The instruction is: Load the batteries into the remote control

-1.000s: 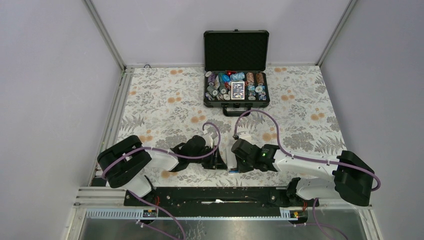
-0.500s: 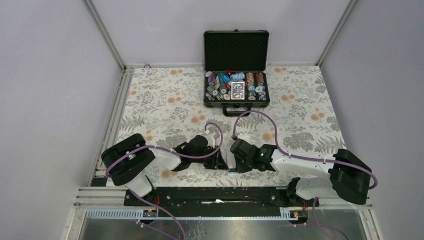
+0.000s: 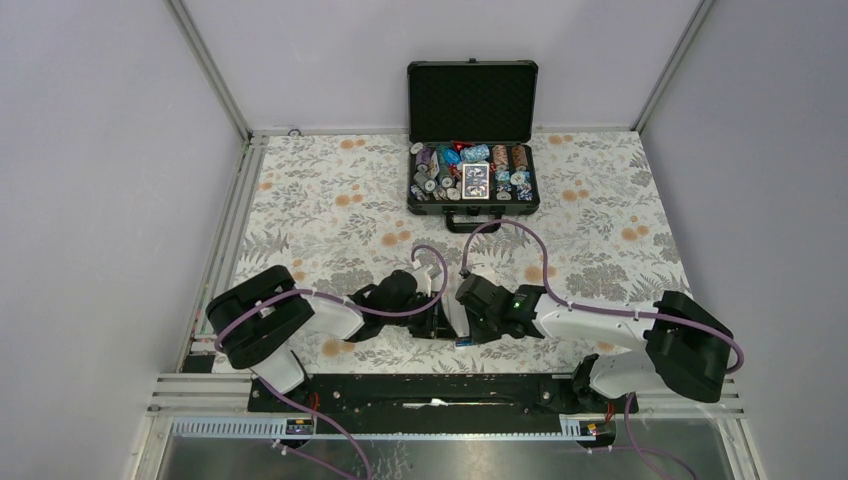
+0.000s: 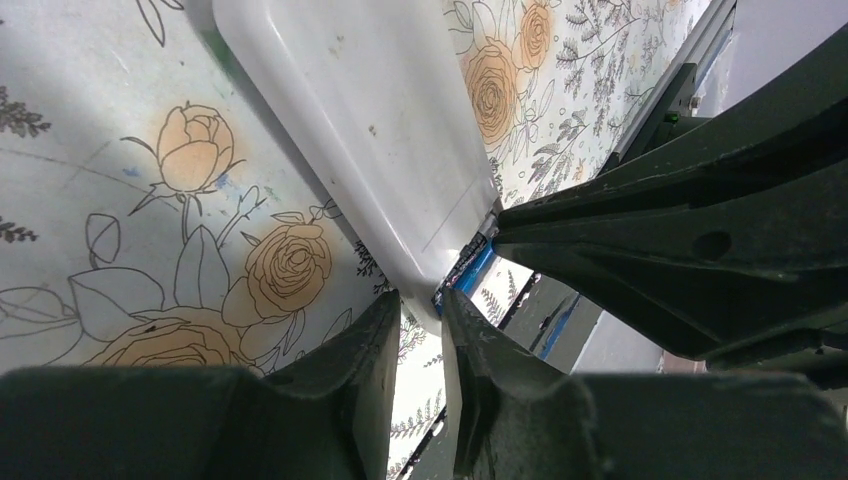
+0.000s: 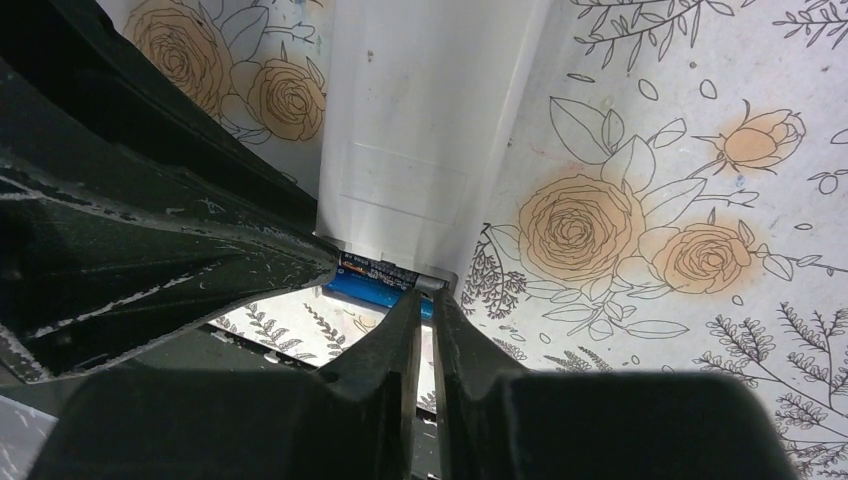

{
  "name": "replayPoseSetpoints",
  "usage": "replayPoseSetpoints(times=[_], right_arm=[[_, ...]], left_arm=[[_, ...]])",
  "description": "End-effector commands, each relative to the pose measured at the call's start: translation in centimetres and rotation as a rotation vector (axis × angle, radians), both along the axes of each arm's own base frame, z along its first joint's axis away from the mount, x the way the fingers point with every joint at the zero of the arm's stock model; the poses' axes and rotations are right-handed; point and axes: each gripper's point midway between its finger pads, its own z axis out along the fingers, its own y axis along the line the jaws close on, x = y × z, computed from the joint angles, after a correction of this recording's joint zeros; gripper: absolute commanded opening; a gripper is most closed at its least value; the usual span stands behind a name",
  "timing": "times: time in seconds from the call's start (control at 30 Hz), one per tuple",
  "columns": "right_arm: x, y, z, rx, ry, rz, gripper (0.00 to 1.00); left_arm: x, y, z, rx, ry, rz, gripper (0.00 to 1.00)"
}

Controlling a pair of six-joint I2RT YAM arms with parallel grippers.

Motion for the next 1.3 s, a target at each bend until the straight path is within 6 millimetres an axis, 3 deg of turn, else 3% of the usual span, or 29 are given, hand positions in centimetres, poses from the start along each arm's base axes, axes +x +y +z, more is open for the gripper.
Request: replayPoseSetpoints(times=[0.0, 0.2, 0.53, 1.13, 1.27], right_arm=[[-0.3, 0.9, -1.3, -0.006, 0.041, 0.023, 0.14], [-1.2, -0.9, -3.6, -0.143, 0.108, 0.043, 0.12], [-1.1, -2.5, -5.0, -0.252, 0.105, 0.021, 0.10], [-2.1, -1.4, -6.7, -0.301, 0.106, 0.020, 0.00], [-1.4, -1.4, -5.8, -0.297, 0.064, 0.004, 0.00]], left_arm=[[0.1, -1.2, 0.9, -0.038, -0.016, -0.031, 0.26], [0.2, -1.2, 1.0, -0.040, -0.024, -0.026, 0.26], [0.1, -1.0, 1.1, -0.043, -0.029, -0.021, 0.26], [-0.1, 0.4, 1.6, -0.047, -0.045, 0.026, 0.29], [-0.1, 0.7, 1.5, -0.040, -0.050, 0.031, 0.29]])
